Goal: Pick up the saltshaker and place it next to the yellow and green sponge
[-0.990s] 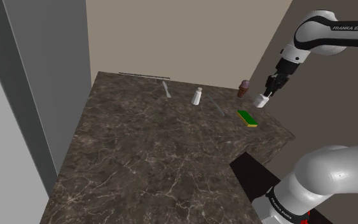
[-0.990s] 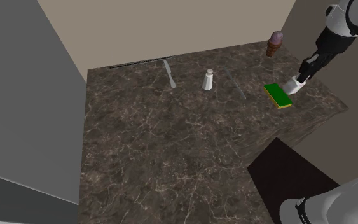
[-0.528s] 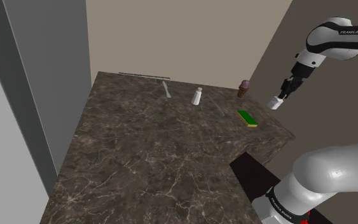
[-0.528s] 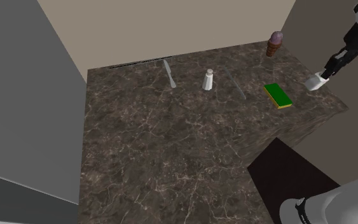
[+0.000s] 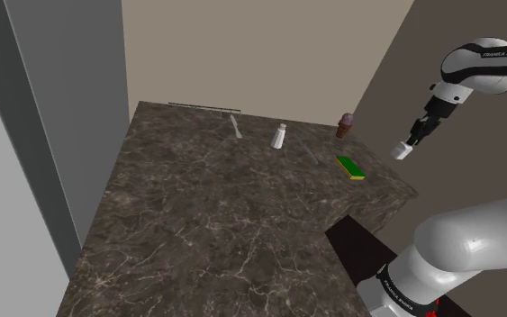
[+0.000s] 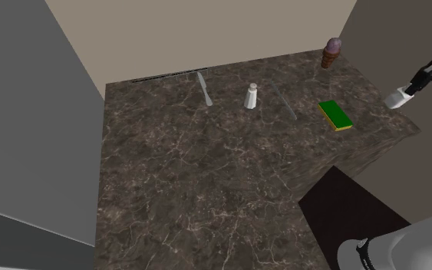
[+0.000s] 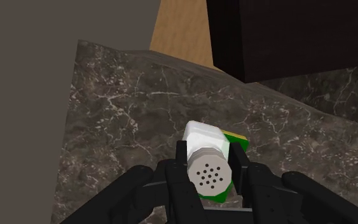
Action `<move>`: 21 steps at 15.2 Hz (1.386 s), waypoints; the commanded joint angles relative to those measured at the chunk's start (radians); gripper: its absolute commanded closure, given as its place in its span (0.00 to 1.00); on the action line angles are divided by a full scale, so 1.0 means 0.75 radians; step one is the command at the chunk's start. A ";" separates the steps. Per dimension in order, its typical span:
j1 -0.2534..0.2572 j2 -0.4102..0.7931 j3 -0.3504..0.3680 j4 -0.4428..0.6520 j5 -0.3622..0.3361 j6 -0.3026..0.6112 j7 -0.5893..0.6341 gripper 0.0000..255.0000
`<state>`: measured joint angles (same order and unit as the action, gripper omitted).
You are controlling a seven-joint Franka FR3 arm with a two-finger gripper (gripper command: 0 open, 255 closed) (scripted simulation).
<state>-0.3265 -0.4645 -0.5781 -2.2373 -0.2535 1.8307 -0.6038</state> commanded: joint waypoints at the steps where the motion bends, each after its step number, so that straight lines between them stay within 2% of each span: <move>1: -0.004 0.000 -0.009 -0.033 -0.006 0.034 -0.003 1.00; 21: 0.002 0.123 -0.110 -0.299 -0.017 0.420 -0.022 1.00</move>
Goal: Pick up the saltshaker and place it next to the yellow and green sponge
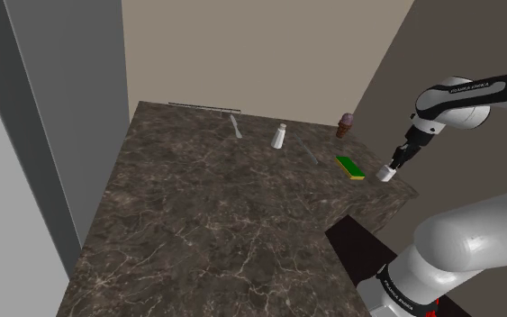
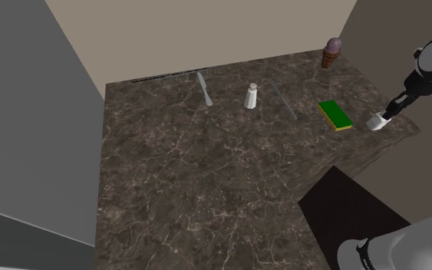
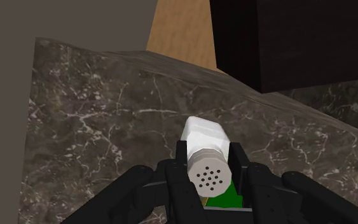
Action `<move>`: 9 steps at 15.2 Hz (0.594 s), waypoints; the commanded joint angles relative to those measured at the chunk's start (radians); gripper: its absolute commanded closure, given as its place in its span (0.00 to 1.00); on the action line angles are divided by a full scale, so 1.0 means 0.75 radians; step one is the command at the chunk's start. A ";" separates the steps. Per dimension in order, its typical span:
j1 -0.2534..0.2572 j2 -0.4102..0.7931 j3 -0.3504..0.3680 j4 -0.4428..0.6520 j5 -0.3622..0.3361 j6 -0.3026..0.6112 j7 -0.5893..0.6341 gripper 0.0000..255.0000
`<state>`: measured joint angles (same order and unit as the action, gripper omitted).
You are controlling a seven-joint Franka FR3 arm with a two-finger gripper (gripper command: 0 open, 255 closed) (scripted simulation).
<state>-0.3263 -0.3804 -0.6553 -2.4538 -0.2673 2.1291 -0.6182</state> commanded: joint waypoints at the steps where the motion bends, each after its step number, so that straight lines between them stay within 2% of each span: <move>1: 0.003 0.022 -0.013 -0.021 0.003 0.042 -0.006 1.00; 4: 0.010 0.056 -0.032 -0.052 0.010 0.105 -0.015 1.00; 9: 0.010 0.061 -0.034 -0.055 0.012 0.113 -0.017 1.00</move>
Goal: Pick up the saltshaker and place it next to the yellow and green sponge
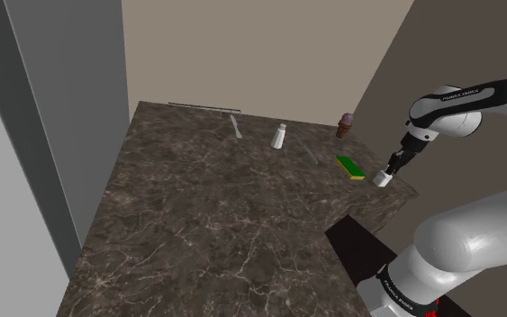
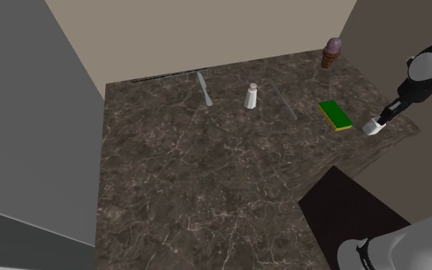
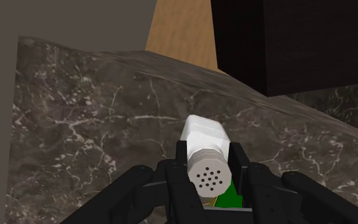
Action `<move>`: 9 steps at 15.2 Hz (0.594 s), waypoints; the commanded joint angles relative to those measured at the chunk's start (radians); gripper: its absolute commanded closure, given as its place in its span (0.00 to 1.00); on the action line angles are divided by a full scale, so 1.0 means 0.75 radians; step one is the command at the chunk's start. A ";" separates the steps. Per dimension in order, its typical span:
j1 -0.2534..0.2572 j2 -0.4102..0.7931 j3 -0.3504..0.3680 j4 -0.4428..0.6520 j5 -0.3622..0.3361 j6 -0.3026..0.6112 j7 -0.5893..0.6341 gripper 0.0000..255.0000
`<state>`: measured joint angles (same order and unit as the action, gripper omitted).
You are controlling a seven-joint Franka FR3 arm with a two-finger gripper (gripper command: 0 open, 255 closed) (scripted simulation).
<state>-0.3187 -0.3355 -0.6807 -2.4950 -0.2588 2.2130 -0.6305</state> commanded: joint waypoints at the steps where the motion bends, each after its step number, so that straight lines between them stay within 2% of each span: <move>1: 0.000 0.001 0.000 0.000 0.000 0.001 0.000 1.00; 3: 0.000 0.001 0.000 0.000 0.000 0.001 0.000 1.00; 4: 0.000 0.001 0.000 0.000 0.000 0.001 0.000 0.00; 9: 0.000 0.001 0.000 0.000 0.000 0.001 0.000 0.00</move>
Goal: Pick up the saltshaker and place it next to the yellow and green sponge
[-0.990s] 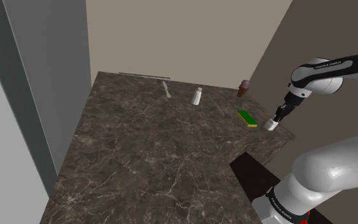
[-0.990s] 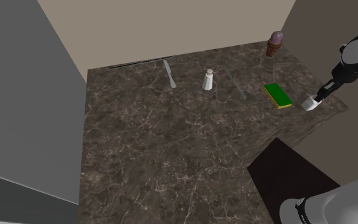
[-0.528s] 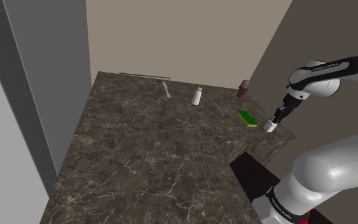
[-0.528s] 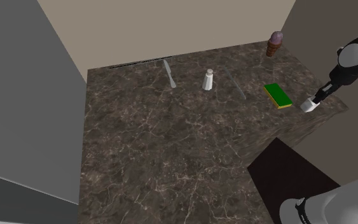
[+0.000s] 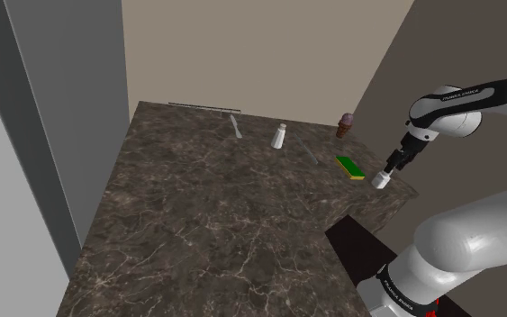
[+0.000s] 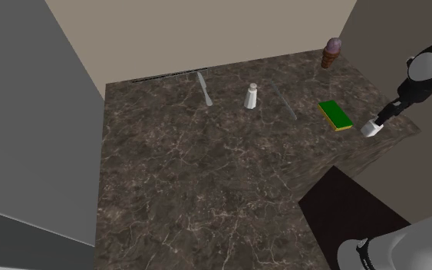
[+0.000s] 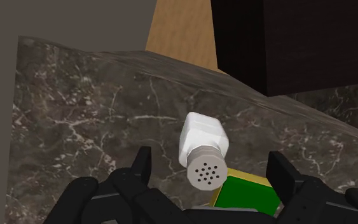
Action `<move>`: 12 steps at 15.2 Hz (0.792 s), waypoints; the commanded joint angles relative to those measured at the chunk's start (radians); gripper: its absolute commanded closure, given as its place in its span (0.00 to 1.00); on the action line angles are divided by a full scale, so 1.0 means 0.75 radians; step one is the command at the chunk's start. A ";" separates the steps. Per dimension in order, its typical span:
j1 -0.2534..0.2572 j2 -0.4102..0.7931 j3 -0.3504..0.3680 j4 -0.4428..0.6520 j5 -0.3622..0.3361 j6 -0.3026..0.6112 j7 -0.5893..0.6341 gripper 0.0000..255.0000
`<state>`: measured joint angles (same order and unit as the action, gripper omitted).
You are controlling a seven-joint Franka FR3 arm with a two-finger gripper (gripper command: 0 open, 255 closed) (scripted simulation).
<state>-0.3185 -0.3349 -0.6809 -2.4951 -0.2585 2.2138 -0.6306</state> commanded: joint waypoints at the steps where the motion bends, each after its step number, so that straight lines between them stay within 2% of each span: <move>1: -0.005 -0.030 0.015 0.025 -0.007 -0.053 0.008 0.00; 4: -0.014 -0.097 0.056 0.103 -0.015 -0.194 0.023 0.00; 12: -0.014 -0.096 0.056 0.103 -0.014 -0.194 0.023 0.00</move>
